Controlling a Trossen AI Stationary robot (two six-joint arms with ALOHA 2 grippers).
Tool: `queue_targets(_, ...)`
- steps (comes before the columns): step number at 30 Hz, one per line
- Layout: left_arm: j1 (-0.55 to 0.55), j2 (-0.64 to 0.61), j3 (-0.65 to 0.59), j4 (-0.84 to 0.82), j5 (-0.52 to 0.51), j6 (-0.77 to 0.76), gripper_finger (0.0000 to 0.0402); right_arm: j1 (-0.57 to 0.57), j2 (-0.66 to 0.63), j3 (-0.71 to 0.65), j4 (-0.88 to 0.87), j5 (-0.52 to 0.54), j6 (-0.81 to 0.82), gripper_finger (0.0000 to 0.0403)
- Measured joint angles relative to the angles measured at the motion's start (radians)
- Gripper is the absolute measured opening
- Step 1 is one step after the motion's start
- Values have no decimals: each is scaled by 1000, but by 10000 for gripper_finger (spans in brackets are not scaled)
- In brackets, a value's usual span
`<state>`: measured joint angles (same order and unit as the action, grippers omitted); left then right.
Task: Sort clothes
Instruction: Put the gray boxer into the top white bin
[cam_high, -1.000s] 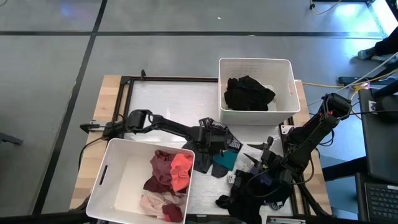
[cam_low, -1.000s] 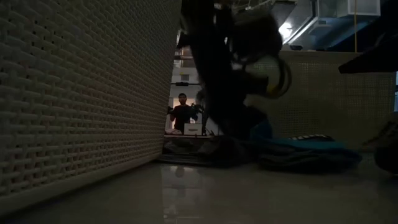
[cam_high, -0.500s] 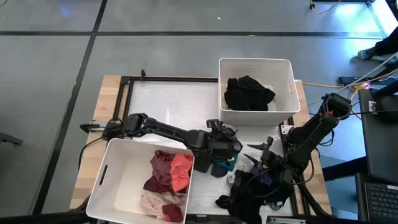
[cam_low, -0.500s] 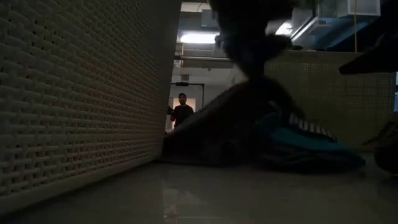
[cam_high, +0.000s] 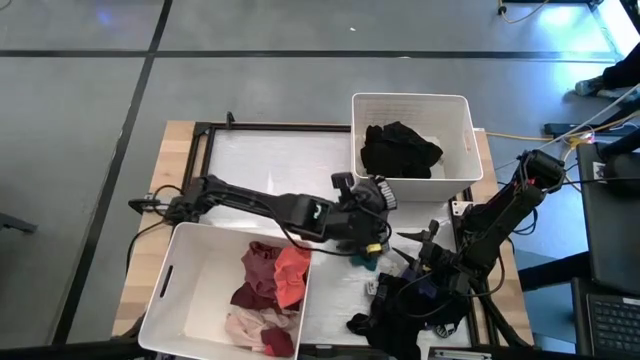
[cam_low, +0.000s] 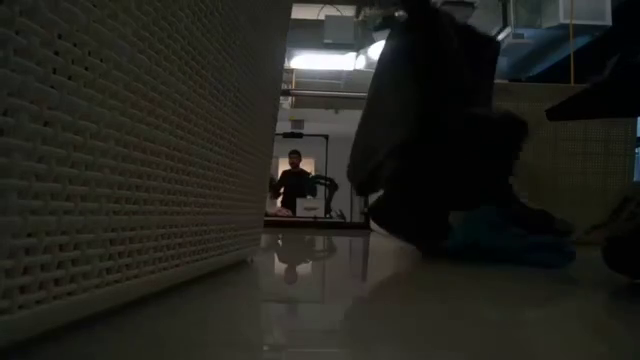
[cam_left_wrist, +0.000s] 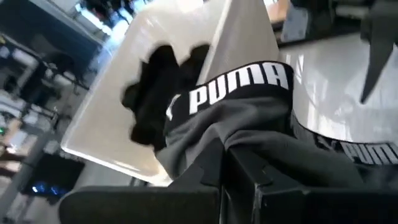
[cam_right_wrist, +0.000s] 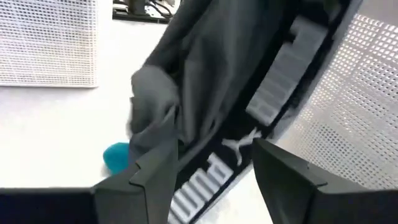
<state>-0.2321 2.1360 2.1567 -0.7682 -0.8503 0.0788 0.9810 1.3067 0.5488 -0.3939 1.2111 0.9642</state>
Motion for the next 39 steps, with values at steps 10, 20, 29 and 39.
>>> queue_targets(10,42,-107,0,277,-2,236,3,0,0,0,0,-7,0,207)
queue_targets(20,111,-156,0,704,63,515,5,0,0,-1,-1,-8,0,207)
queue_targets(29,182,-155,0,1121,241,665,6,0,0,-1,-1,-8,0,207)
queue_targets(39,349,-155,-5,1220,561,525,8,0,0,-1,-3,-7,0,207)
